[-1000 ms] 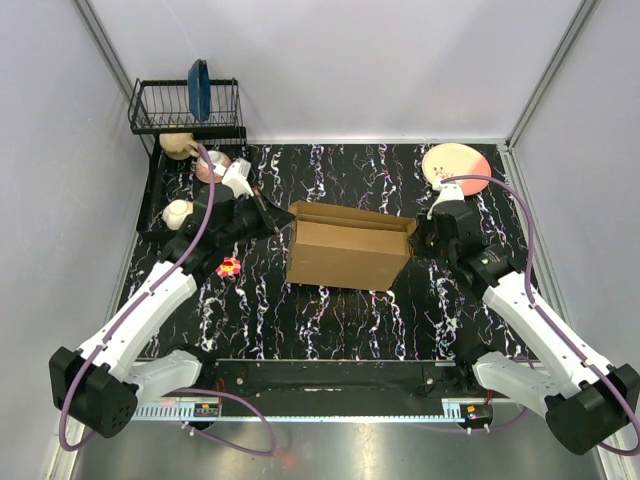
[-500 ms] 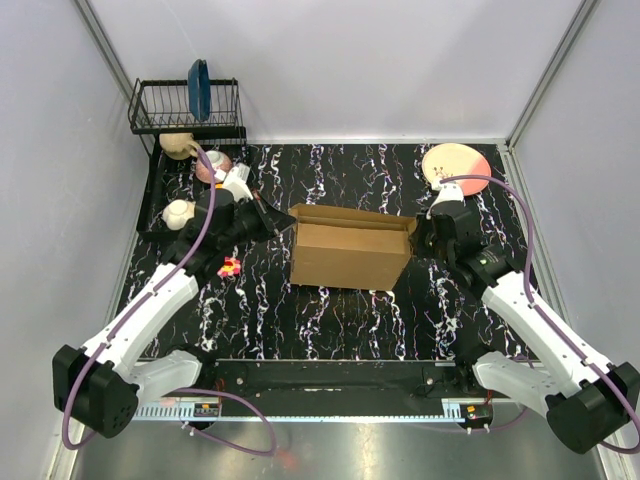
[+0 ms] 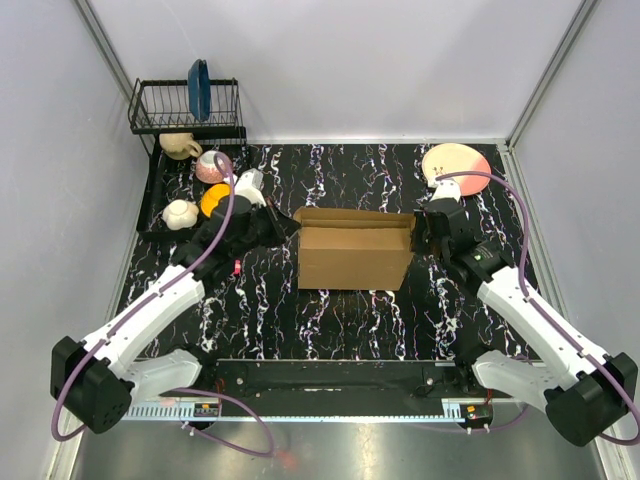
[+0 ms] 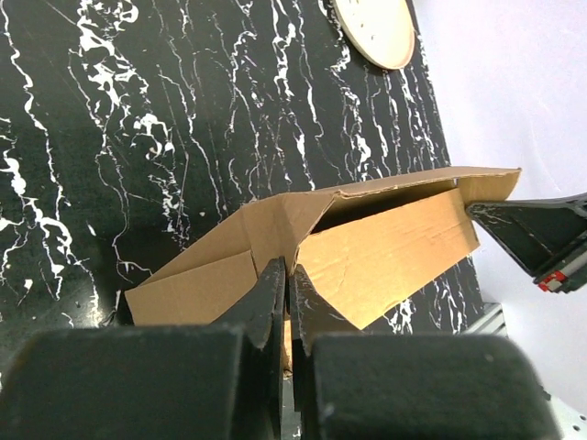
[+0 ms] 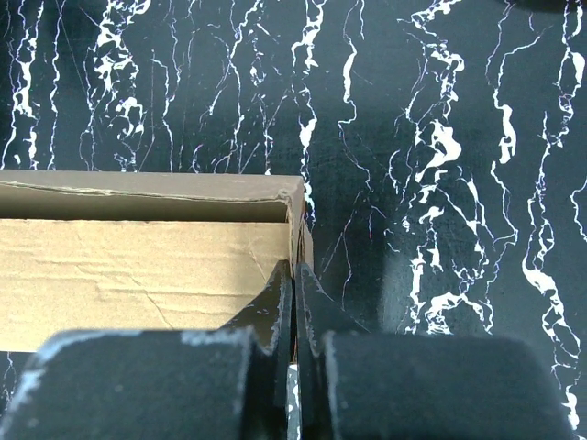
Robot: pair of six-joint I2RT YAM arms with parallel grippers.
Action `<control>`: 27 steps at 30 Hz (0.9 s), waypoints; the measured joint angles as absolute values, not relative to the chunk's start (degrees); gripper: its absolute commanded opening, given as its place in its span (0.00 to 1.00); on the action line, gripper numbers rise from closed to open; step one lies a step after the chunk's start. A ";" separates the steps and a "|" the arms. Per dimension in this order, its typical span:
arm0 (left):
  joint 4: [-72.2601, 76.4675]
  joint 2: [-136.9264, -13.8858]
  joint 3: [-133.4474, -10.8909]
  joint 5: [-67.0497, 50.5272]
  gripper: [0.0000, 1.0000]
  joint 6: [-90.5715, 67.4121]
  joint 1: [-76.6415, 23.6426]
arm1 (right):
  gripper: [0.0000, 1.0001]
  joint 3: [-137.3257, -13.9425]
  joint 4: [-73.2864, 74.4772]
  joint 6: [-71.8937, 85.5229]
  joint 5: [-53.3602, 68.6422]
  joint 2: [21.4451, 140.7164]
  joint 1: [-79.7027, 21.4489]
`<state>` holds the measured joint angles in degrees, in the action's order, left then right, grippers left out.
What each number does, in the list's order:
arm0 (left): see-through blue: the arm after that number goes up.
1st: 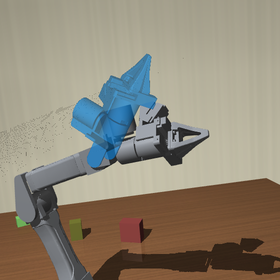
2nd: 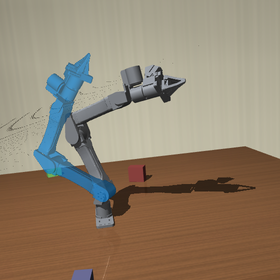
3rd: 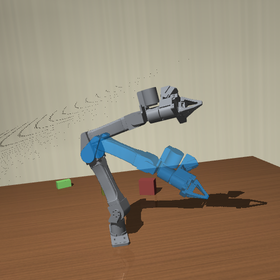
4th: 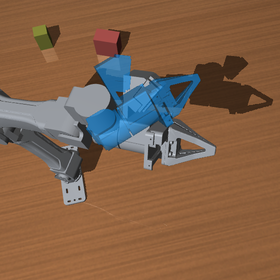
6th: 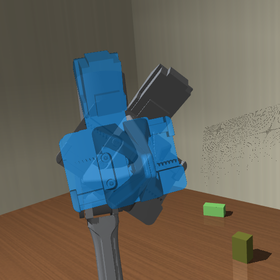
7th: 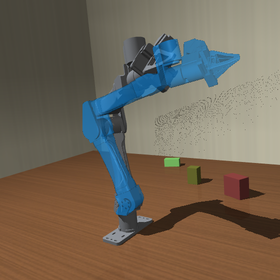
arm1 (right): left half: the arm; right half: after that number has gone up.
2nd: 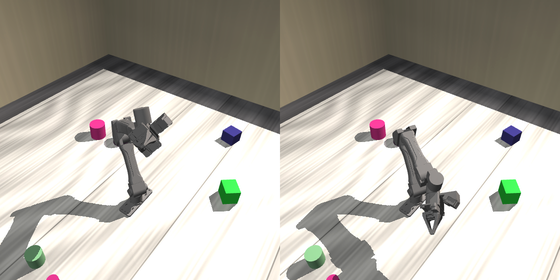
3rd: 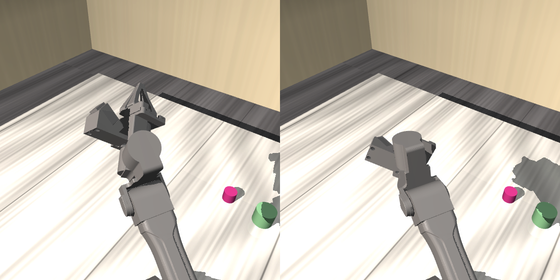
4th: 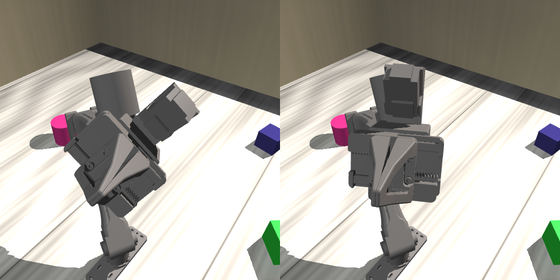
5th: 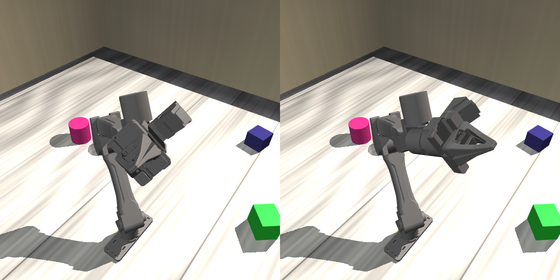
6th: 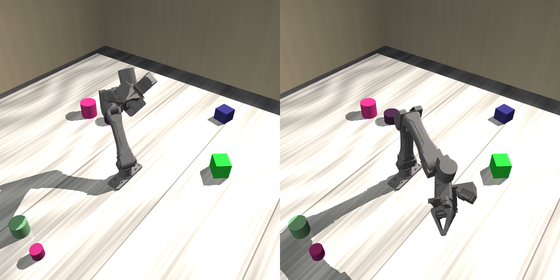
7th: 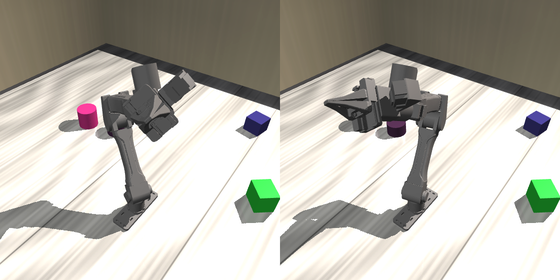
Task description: Fold the paper box
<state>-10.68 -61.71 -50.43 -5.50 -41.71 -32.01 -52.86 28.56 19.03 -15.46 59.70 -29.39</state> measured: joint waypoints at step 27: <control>-12.47 -62.54 -48.99 2.24 0.00 -39.79 -36.42 | 0.00 -53.10 28.34 18.63 -18.09 60.25 -31.29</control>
